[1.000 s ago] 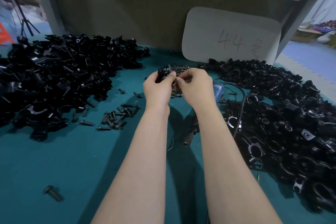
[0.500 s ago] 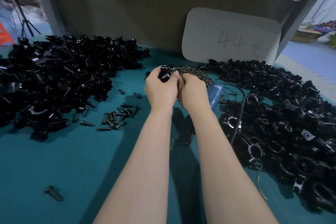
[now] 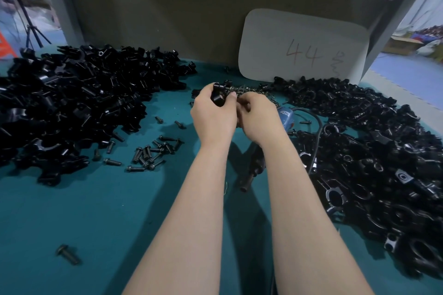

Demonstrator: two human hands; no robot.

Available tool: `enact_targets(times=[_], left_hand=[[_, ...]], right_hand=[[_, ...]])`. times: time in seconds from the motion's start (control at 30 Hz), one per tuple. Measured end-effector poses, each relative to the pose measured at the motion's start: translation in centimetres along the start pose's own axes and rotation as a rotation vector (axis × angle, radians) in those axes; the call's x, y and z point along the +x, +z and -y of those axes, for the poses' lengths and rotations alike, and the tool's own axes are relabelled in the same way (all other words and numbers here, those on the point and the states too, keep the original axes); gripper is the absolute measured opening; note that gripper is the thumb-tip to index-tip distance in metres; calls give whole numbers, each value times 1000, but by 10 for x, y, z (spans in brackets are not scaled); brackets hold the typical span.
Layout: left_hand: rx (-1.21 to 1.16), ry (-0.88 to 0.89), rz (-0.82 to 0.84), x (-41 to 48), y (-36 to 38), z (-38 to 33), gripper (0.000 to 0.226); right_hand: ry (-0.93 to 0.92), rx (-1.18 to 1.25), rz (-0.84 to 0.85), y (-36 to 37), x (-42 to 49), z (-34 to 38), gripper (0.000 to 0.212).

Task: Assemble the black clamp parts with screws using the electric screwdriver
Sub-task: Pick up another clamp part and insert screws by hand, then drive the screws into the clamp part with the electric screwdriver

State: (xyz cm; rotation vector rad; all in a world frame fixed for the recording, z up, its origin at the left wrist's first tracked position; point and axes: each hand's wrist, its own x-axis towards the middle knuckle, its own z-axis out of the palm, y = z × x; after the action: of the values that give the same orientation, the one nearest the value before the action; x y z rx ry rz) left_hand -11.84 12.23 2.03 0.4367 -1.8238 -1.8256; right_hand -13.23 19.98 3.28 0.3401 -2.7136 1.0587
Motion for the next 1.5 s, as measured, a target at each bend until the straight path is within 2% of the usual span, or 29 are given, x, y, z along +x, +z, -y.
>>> enact_targets(times=[0.17, 0.37, 0.6, 0.77, 0.87, 1.0, 1.1, 1.17, 1.23, 1.33, 1.43, 1.5], left_hand=[[-48, 3, 22, 0, -1, -3, 15], [-103, -17, 32, -1, 1, -4, 13], [-95, -53, -15, 4, -1, 2, 16], [-127, -104, 26, 3, 0, 2, 14], [-153, -123, 35, 4, -1, 4, 11], [-204, -151, 48, 4, -1, 5, 16], [-273, -208, 68, 5, -2, 8, 9], [-380, -300, 114, 6, -5, 10, 3], [-542, -411, 154, 10, -7, 12, 4], [-758, -549, 178, 15, -12, 12, 6], [-836, -628, 205, 17, -13, 14, 17], [-834, -646, 217, 16, -13, 15, 16]], right_hand=[[-45, -45, -6, 2, 0, -2, 34], [83, 112, -37, 4, 0, 1, 46], [68, 32, 13, 3, 1, 6, 27], [76, -27, 93, 3, -1, 6, 29], [105, -42, 86, 7, -1, 5, 22], [164, -18, 76, 13, 0, 7, 33], [162, 16, 40, 10, -1, 5, 32], [199, -39, -15, 1, 0, -2, 39], [321, -159, -67, -13, 2, -13, 49], [533, -248, 35, -29, 0, -27, 72], [593, -289, 142, -29, -4, -30, 88], [612, -297, 181, -25, -3, -30, 94]])
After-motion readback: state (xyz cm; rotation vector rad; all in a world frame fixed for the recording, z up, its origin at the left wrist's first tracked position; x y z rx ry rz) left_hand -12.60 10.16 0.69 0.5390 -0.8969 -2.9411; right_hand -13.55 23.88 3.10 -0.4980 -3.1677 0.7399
